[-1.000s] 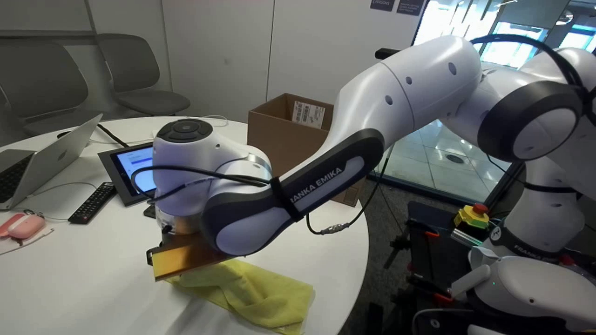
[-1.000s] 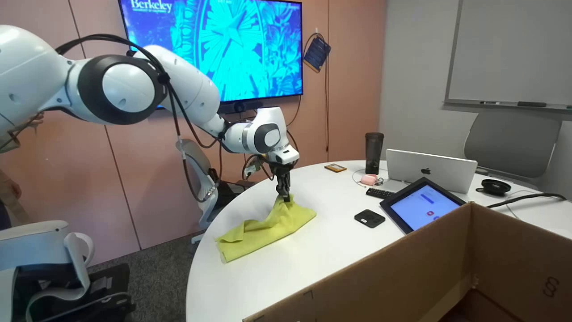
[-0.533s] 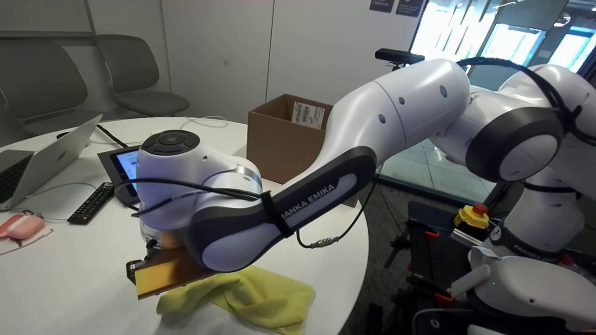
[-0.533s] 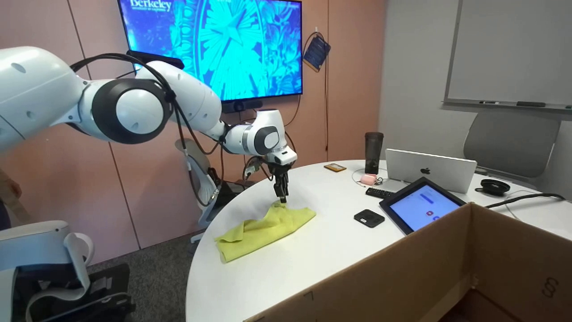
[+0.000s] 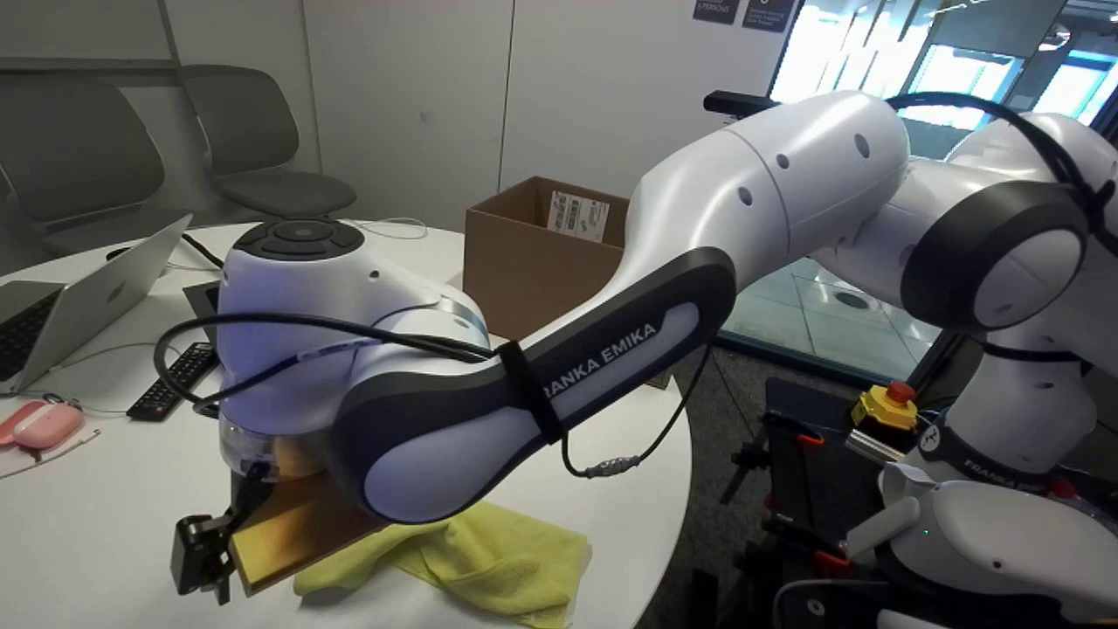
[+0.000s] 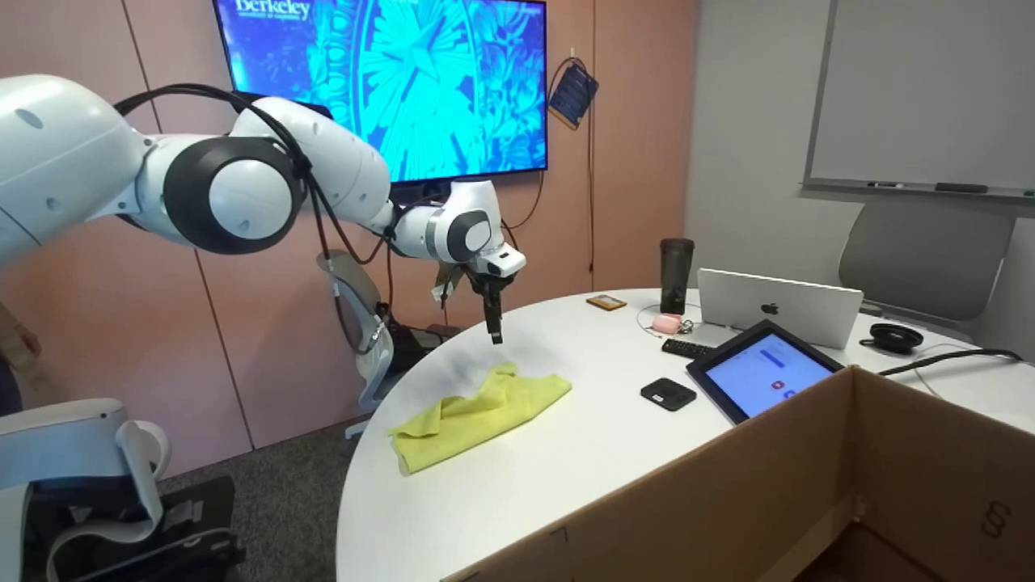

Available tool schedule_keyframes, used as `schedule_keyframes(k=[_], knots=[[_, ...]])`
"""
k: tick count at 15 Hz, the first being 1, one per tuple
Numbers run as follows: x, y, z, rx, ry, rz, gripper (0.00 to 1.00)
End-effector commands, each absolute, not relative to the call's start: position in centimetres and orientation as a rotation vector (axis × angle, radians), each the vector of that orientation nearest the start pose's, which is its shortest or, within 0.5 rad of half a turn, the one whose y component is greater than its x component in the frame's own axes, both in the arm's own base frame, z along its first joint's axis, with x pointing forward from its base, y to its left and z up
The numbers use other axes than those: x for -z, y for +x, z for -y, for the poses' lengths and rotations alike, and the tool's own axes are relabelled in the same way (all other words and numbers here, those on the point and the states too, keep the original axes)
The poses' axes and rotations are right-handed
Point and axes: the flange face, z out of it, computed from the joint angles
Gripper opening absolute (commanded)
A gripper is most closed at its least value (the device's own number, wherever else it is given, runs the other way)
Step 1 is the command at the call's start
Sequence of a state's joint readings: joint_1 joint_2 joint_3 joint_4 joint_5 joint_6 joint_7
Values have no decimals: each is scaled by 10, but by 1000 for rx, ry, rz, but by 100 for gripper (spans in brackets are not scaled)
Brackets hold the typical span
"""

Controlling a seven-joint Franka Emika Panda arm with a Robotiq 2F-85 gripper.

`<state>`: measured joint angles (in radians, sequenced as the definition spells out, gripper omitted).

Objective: Put the marker on the towel then put the towel in the box

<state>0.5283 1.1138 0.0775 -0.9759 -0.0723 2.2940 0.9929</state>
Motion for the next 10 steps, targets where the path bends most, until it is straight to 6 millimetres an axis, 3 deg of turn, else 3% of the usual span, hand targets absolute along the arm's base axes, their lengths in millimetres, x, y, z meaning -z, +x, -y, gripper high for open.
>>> schedule_keyframes(k=[1, 10], knots=[[-199, 653, -418, 136, -2956, -289, 100], [-174, 612, -325, -86, -2953, 418, 100]])
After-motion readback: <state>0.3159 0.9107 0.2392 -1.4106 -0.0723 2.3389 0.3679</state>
